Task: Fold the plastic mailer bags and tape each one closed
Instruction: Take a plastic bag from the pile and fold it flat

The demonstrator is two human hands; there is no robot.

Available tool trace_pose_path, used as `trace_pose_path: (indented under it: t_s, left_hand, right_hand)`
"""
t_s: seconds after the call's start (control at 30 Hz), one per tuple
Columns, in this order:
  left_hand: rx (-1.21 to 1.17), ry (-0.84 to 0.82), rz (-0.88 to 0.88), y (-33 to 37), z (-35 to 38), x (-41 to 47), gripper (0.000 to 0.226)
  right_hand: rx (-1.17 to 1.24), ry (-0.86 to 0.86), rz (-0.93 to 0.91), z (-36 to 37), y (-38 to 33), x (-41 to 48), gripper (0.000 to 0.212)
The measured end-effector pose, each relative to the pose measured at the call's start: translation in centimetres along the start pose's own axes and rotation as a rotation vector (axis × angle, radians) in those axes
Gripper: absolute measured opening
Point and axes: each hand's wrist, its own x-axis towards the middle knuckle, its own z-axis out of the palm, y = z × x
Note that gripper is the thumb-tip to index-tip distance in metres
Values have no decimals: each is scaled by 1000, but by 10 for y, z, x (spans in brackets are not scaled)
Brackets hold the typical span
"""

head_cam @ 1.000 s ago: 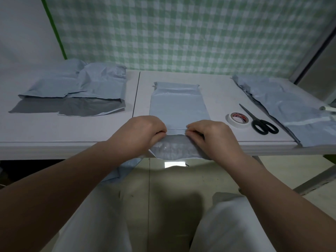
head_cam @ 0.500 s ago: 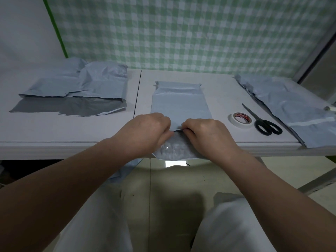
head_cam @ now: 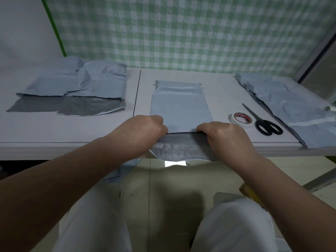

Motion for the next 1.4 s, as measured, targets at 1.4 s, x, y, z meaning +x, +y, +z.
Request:
trace_pose_path:
  t_s: [1.4]
  left_hand:
    - [-472,505,-490,8,16,7,33]
  right_hand:
    - [472,15,512,8,18,8,21]
